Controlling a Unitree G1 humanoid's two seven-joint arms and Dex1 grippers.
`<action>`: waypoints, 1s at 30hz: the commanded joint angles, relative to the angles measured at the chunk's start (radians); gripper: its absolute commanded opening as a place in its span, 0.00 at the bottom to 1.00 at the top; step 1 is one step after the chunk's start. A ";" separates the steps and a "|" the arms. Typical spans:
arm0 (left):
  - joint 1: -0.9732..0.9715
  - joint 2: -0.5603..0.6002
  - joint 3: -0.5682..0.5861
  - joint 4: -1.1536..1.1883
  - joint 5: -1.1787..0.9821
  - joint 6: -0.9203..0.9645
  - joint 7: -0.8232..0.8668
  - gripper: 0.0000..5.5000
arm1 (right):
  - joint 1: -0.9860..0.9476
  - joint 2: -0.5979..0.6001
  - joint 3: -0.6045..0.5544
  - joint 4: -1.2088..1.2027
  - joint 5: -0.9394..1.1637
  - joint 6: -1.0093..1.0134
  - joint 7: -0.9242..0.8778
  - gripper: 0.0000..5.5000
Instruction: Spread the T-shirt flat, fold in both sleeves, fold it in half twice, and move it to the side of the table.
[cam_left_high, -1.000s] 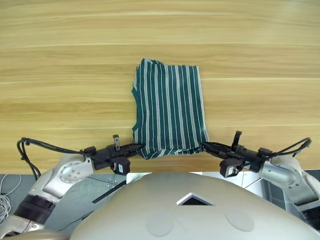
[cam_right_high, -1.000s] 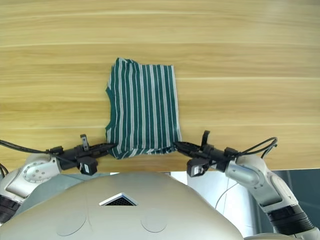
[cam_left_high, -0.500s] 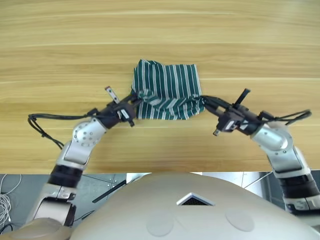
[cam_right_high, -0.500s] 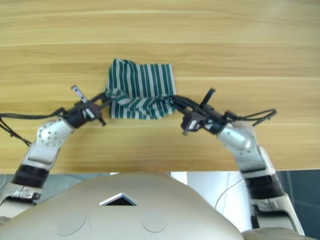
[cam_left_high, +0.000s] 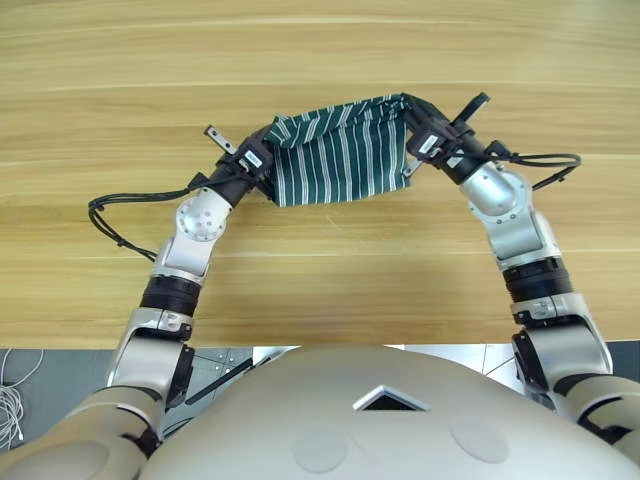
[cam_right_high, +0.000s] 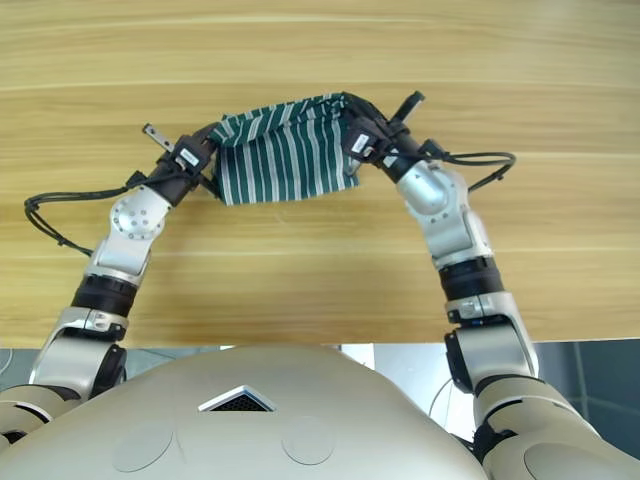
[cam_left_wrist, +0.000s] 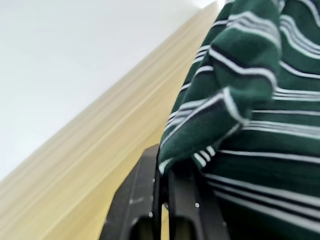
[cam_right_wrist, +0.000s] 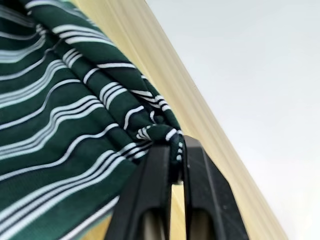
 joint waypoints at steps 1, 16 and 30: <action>-0.022 -0.010 0.000 0.021 -0.013 0.011 -0.020 0.12 | -0.049 0.009 0.027 0.070 -0.041 -0.015 -0.034 0.18; -0.171 -0.036 0.115 0.241 -0.075 0.025 0.066 0.53 | -0.166 0.067 0.058 0.327 -0.079 -0.027 -0.186 0.64; -0.196 -0.088 0.296 0.364 -0.268 -0.200 0.158 0.73 | -0.073 0.171 0.107 0.065 -0.021 -0.052 -0.183 0.71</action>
